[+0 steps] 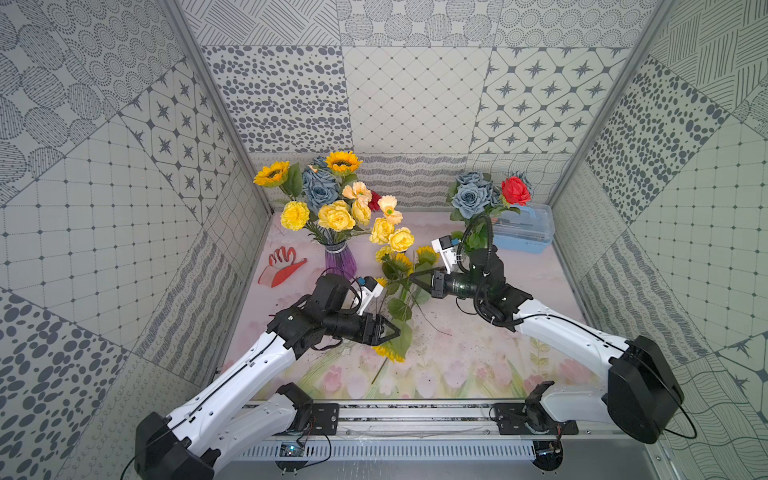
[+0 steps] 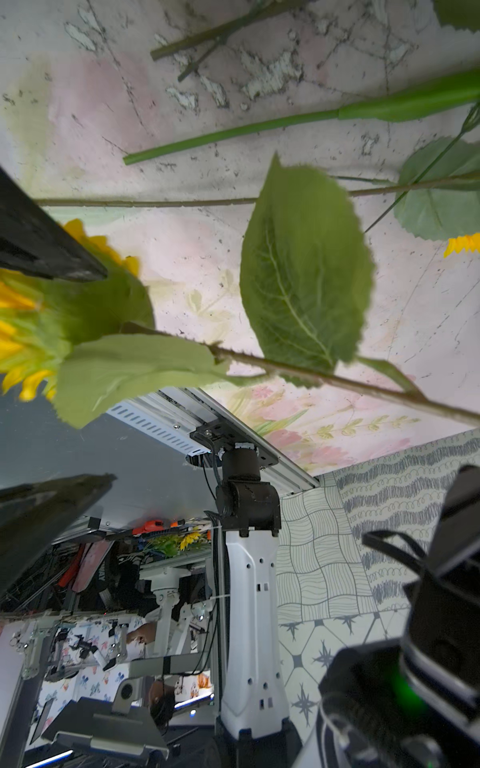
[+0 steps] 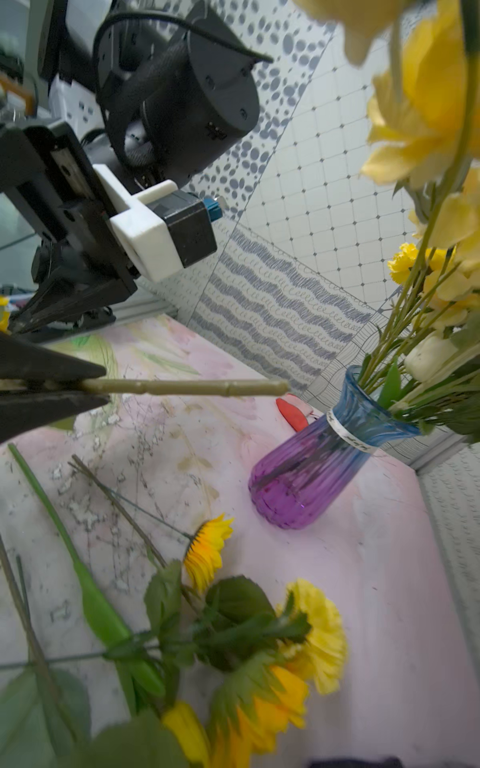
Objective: Pick out yellow flowers from the vase
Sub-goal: Pick up the flower at the center of the board.
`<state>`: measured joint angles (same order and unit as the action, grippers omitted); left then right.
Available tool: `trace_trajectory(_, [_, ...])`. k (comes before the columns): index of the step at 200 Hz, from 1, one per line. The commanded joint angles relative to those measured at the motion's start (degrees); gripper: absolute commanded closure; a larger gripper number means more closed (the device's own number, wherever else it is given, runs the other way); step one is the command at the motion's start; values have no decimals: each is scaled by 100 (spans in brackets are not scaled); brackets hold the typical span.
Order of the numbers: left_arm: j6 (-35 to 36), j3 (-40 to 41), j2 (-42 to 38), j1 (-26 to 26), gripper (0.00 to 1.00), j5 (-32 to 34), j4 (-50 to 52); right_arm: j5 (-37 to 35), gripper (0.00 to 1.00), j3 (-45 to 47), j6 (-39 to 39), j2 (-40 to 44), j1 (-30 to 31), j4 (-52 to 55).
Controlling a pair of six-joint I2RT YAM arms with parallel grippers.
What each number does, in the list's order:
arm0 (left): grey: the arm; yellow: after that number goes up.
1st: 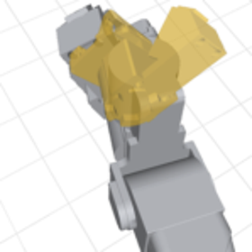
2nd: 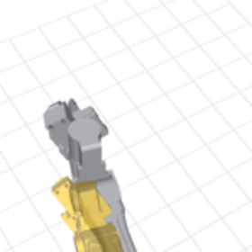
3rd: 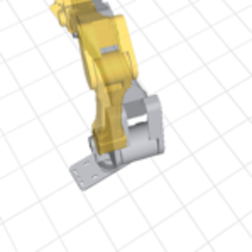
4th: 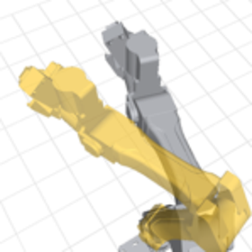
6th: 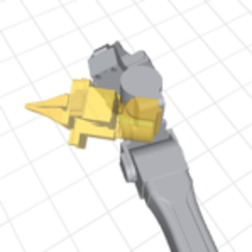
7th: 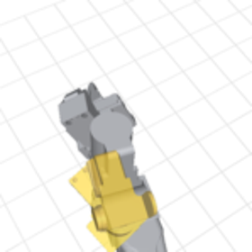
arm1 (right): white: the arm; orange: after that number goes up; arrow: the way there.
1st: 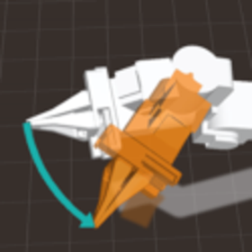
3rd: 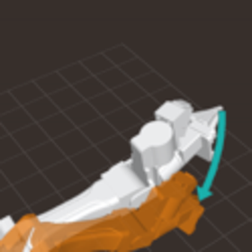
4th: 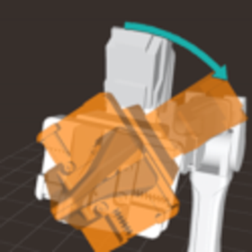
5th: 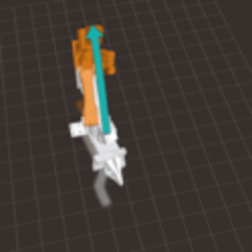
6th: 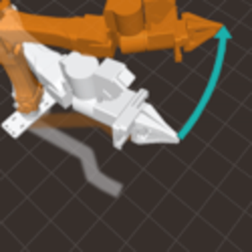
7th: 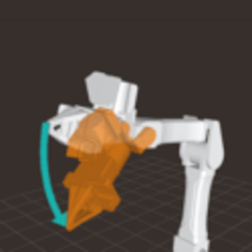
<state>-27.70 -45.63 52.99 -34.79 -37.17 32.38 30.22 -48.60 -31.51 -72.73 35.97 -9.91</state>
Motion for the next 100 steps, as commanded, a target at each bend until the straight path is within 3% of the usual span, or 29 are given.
trace_trajectory(1, [40,-223,-112,121,18,1000,374,-906,100,-141,1552,368,-19,534])
trace_trajectory(24, [53,-314,-237,272,16,1362,517,-1089,100,-97,2414,307,68,249])
trace_trajectory(63, [-6,-134,-652,585,14,1493,506,-2850,100,-36,4778,-158,842,-282])
trace_trajectory(100, [54,-156,-733,662,13,1629,569,-3659,100,-316,5991,-676,1223,-926])
